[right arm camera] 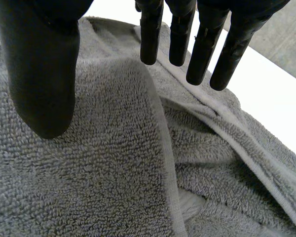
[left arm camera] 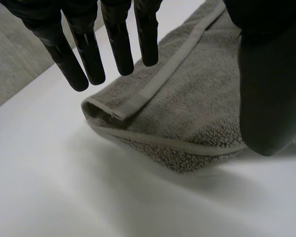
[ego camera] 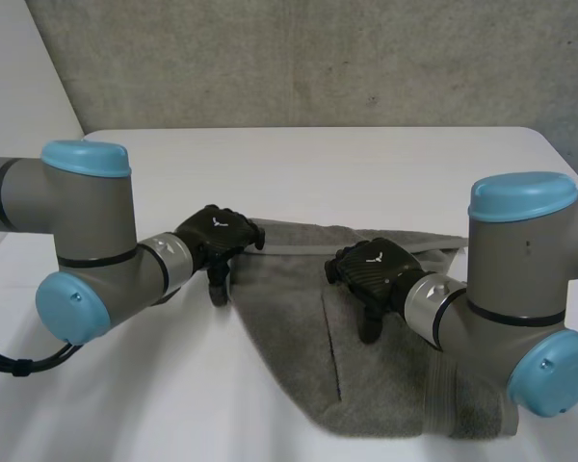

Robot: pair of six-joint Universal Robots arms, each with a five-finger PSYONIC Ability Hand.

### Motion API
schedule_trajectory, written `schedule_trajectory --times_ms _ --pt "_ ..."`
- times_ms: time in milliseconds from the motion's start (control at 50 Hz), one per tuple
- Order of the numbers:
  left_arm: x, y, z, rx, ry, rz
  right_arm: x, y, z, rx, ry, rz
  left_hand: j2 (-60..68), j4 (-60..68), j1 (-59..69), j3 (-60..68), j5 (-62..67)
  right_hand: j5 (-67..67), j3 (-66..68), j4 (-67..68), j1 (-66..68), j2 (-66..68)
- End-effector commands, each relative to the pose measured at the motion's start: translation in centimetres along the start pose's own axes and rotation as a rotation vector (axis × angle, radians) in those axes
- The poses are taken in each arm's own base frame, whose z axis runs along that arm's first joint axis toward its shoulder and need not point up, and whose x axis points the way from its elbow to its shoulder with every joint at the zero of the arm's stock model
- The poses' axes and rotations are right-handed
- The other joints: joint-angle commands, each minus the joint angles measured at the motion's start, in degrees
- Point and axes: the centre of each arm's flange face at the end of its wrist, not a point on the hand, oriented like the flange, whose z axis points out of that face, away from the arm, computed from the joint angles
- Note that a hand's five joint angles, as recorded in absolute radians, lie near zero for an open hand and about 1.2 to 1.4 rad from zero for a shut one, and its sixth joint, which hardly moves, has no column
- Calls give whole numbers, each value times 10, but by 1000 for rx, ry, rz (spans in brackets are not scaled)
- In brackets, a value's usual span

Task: Fold the towel.

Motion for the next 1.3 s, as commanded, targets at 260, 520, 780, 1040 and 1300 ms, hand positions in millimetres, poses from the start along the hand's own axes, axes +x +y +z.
schedule_trajectory --times_ms 260,520,780,1040,1300 --pt "2 18 14 -14 0 95 9 11 16 -4 101 78 115 111 109 110 7 564 560 567 561 560" --pt "4 26 22 -12 -1 101 22 6 11 42 220 78 115 111 109 110 7 564 560 567 561 560" --pt "6 35 30 -20 0 105 51 7 12 59 332 99 117 112 111 112 9 564 560 567 561 560" --pt "2 30 33 -3 -15 101 57 9 13 56 339 106 336 331 330 330 228 564 560 567 561 560" --pt "5 30 33 -1 -12 101 57 9 13 55 337 104 389 385 384 384 281 564 560 567 561 560"
